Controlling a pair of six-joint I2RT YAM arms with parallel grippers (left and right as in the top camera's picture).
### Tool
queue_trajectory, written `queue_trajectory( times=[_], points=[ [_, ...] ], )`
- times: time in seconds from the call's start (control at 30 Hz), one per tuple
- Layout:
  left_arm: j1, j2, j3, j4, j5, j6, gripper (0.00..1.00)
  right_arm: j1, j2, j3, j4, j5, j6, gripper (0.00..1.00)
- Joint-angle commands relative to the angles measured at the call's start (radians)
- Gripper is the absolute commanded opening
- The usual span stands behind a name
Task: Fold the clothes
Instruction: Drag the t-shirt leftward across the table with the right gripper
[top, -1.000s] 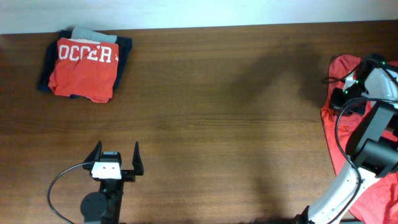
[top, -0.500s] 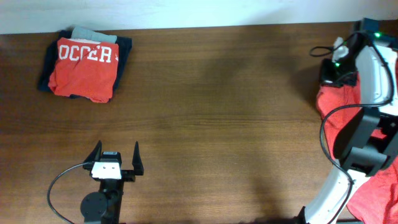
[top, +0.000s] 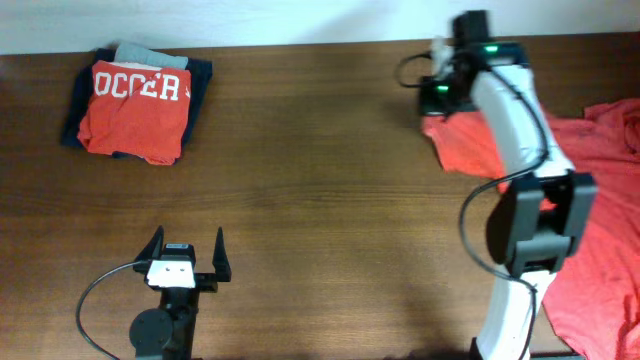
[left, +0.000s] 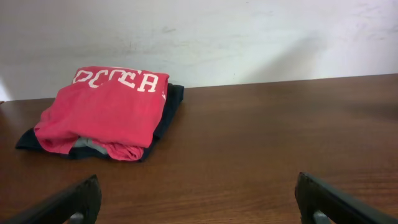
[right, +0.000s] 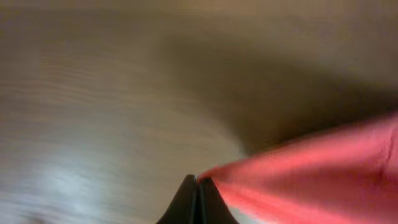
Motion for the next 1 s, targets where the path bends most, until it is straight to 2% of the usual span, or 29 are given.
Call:
queue_trajectory(
  times=[0.0, 0.37, 0.6, 0.77, 0.97],
  points=[
    [-0.004, -0.006, -0.004, -0.005, -0.007, 0.019, 0.99, 0.104, -0.001, 0.014, 0.058, -0.024, 0.048, 0.04],
    [-0.004, -0.006, -0.004, -0.005, -0.007, 0.019, 0.99, 0.464, 0.152, 0.011, 0.288, -0.032, 0.107, 0.04],
    [-0.004, -0.006, -0.004, -0.005, -0.007, 0.019, 0.99, 0.652, 0.201, 0.011, 0.342, -0.018, 0.098, 0.04],
    [-0.004, -0.006, -0.004, -0.005, -0.007, 0.019, 0.99, 0.725, 0.201, 0.011, 0.372, 0.010, 0.069, 0.04],
    [-0.004, -0.006, -0.004, -0.005, -0.007, 0.019, 0.99, 0.711, 0.200, 0.029, 0.375, 0.010, 0.069, 0.04]
  ],
)
